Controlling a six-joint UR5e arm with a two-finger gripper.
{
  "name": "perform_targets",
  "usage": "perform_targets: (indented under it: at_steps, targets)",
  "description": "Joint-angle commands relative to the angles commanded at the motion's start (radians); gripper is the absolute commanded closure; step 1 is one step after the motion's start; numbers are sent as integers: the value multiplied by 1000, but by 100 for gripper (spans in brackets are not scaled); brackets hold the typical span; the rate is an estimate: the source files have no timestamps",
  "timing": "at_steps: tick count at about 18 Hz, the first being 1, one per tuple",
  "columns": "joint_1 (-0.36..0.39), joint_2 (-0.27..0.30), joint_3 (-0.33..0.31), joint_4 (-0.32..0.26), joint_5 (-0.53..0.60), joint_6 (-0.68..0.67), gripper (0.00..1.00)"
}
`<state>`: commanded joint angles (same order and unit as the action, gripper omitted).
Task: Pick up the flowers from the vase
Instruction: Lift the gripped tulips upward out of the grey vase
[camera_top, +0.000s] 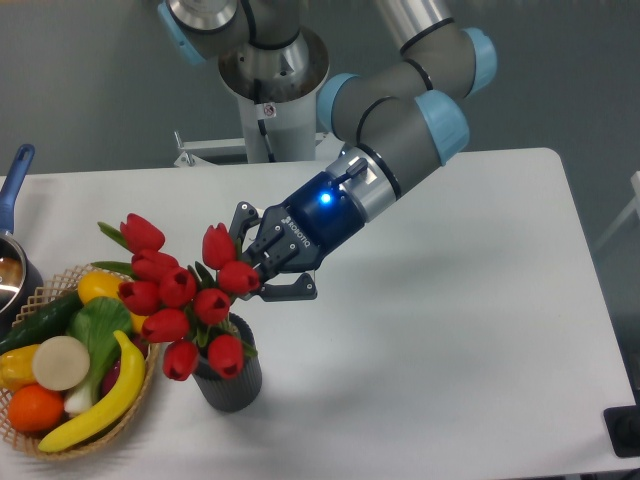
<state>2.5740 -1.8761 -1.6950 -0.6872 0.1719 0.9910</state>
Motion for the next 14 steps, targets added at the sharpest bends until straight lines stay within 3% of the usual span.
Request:
perform_targets:
  at_steps: [14]
  targets:
    - [32,-8,129,-3,-52,-144,85]
